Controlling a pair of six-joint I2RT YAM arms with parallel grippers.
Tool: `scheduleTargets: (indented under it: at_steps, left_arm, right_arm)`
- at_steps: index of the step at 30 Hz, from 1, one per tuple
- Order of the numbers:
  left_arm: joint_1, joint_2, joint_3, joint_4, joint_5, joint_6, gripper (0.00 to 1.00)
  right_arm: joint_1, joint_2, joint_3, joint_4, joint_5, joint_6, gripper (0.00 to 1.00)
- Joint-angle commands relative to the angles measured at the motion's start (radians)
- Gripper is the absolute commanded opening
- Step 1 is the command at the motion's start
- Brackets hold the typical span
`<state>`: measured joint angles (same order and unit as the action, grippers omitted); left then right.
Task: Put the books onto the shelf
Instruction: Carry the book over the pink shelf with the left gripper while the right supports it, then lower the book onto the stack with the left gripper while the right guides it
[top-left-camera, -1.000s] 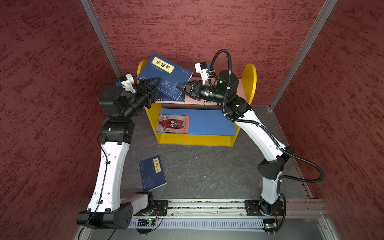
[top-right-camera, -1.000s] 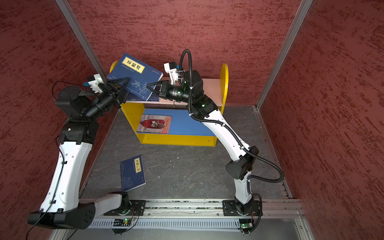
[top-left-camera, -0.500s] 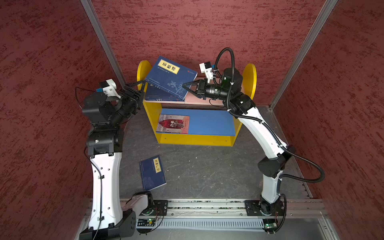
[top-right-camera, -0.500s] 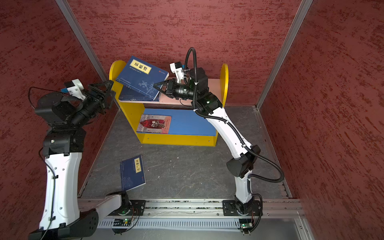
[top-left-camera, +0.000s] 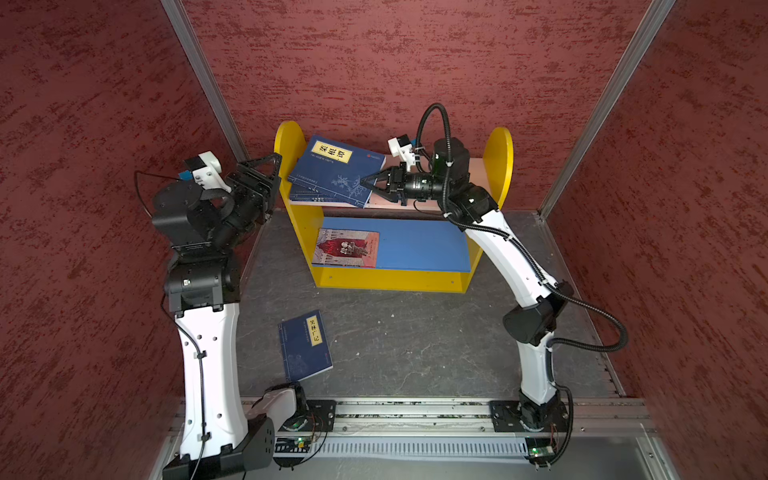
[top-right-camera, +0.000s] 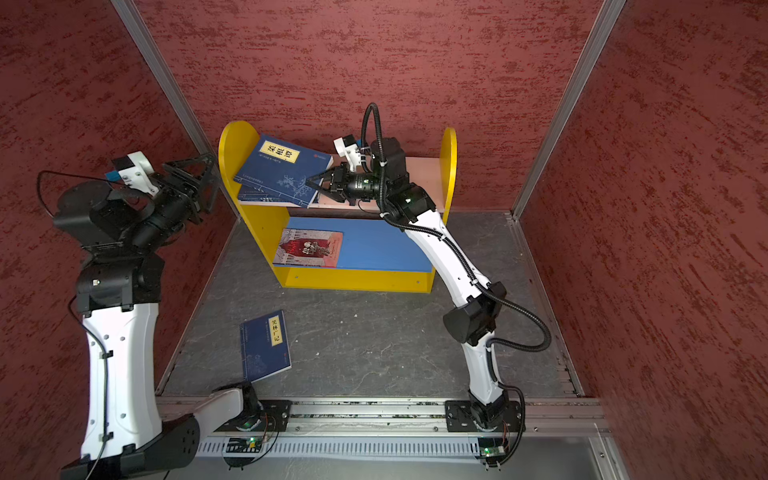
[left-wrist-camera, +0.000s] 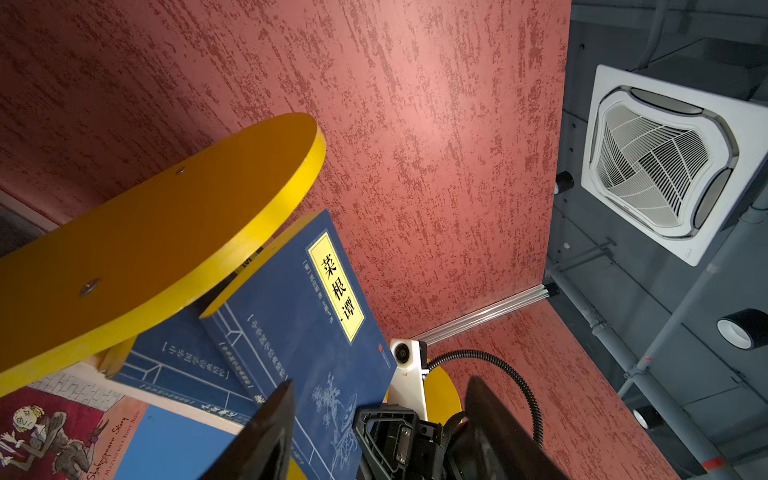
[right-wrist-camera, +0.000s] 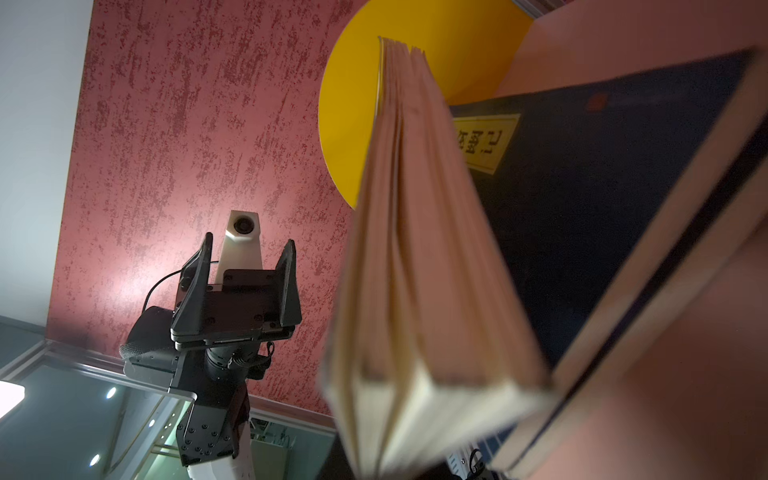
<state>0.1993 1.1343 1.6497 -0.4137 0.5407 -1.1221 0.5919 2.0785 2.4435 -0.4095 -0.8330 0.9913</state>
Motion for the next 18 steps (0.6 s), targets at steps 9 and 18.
scheduleTargets:
  at_steps: [9,18]
  left_arm:
    - [-0.039,0.035,0.015,0.064,0.058,-0.016,0.65]
    - [-0.097,0.057,0.041,0.102,0.085,0.007,0.66]
  right_arm:
    - [-0.009,0.033,0.089,0.005,-0.026,0.032,0.13]
    - [-0.010,0.061,0.123,-0.017,-0.025,0.037,0.17]
